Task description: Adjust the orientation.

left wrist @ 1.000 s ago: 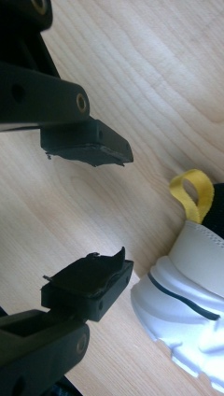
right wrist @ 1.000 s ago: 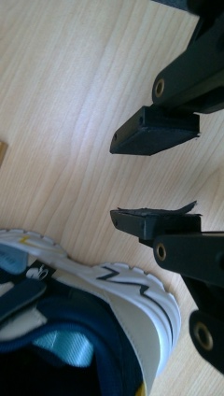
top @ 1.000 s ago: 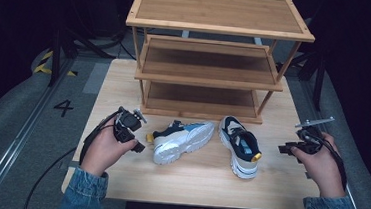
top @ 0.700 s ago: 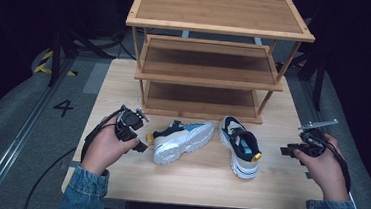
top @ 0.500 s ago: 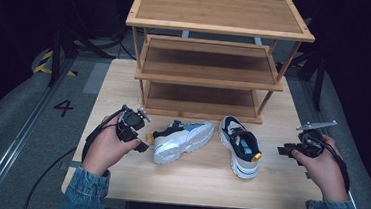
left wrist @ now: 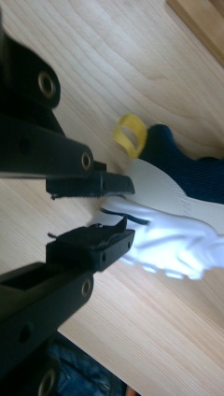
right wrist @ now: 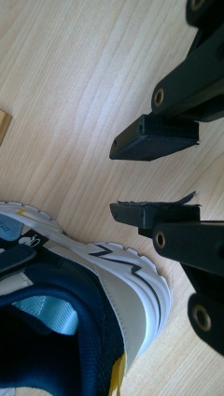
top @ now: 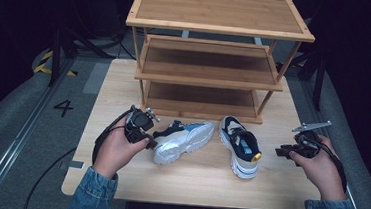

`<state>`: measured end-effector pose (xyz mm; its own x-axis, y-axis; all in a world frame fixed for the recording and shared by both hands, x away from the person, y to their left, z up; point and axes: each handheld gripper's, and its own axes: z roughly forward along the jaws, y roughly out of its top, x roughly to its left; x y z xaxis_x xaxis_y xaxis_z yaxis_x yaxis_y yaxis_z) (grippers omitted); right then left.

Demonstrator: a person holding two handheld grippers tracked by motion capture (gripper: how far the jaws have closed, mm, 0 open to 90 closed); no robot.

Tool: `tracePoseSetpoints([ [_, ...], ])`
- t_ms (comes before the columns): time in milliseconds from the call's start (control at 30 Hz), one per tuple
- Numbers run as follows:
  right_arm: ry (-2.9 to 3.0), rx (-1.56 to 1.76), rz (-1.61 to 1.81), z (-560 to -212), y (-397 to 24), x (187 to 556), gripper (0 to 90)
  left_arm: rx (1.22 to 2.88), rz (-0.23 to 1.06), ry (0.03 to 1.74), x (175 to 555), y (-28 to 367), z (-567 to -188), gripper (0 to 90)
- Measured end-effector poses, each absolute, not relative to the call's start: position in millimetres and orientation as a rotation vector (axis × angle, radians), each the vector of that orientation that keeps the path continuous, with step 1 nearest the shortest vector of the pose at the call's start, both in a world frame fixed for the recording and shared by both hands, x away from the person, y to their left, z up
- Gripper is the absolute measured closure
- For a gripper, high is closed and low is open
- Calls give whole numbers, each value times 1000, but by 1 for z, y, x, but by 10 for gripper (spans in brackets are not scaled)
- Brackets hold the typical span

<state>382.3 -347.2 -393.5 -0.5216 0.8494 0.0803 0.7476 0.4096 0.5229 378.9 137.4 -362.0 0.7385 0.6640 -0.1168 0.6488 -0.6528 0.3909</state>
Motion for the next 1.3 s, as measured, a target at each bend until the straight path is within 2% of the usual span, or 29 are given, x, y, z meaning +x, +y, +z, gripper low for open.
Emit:
tracePoseSetpoints([
  [33, 2466, 1408, 767, -393, -346, 382, 684, 2531, 59, 998, 379, 135, -363, 833],
  [133, 2478, 1399, 776, -393, -344, 382, 703, 2540, 58, 966, 379, 126, -367, 894],
  [400, 2483, 1392, 765, -395, -341, 383, 709, 2556, 130, 975, 379, 114, -374, 896],
  [600, 2483, 1375, 780, -393, -339, 381, 704, 2543, 82, 939, 377, 112, -374, 885],
  [800, 2480, 1365, 794, -389, -335, 379, 698, 2580, 140, 939, 372, 106, -373, 893],
  [1000, 2473, 1374, 798, -389, -337, 379, 697, 2577, 104, 916, 369, 104, -372, 895],
  [1167, 2464, 1382, 802, -388, -339, 379, 696, 2581, 21, 874, 364, 100, -371, 890],
  [1300, 2456, 1391, 799, -388, -341, 379, 692, 2603, -97, 808, 360, 91, -373, 869],
])
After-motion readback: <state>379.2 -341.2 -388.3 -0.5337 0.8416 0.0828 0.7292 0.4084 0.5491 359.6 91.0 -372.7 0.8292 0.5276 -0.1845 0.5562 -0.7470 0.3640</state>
